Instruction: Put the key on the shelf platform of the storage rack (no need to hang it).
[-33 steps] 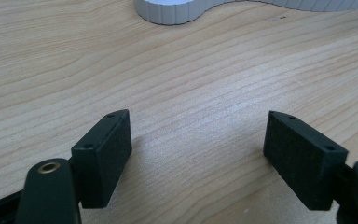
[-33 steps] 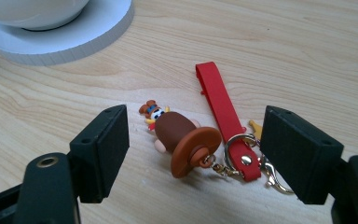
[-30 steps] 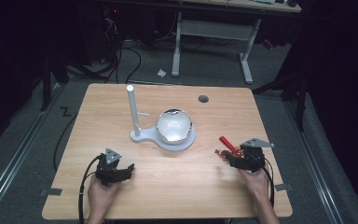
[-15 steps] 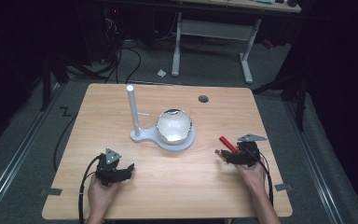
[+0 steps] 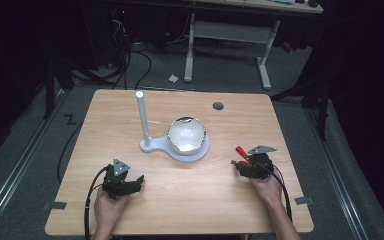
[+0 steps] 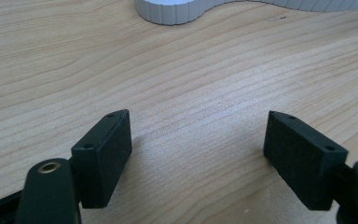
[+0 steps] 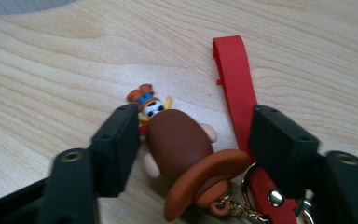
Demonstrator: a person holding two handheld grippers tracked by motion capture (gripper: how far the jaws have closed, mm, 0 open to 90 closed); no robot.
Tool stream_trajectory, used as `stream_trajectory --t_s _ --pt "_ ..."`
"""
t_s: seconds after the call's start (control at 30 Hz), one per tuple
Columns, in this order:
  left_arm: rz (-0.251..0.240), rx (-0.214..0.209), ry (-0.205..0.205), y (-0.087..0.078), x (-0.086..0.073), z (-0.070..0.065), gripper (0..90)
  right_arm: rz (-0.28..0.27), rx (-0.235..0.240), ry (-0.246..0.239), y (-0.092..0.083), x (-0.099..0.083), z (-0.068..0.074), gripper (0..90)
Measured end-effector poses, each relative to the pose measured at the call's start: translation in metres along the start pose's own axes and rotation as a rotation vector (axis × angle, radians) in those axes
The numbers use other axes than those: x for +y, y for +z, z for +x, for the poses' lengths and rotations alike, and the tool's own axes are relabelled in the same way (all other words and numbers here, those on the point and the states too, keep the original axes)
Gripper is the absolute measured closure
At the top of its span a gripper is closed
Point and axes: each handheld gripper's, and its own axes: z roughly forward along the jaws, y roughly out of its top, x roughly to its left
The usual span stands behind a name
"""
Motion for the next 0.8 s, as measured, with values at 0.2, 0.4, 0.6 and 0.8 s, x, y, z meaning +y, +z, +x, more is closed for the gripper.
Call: stream_trajectory --t_s 0.2,0.4,0.6,0.8 --pt "0.001 0.001 0.001 0.0 0.0 0.0 23.6 -0.021 0.021 0.013 -0.0007 -0.0049 0.0022 46.1" --pt "0.001 0.0 0.002 0.0 -0.0001 0.0001 23.6 -0.027 0.022 0.026 -0.0009 -0.0059 0.0018 46.6" --pt "0.001 0.0 0.001 -0.0001 0.0 0.0001 23.6 -0.027 0.016 0.019 -0.0016 -0.0058 0.0029 47.1" --pt "0.001 0.0 0.001 0.0 0.0 0.0001 23.6 -0.049 0.017 0.033 -0.0078 -0.0044 0.0012 47.4"
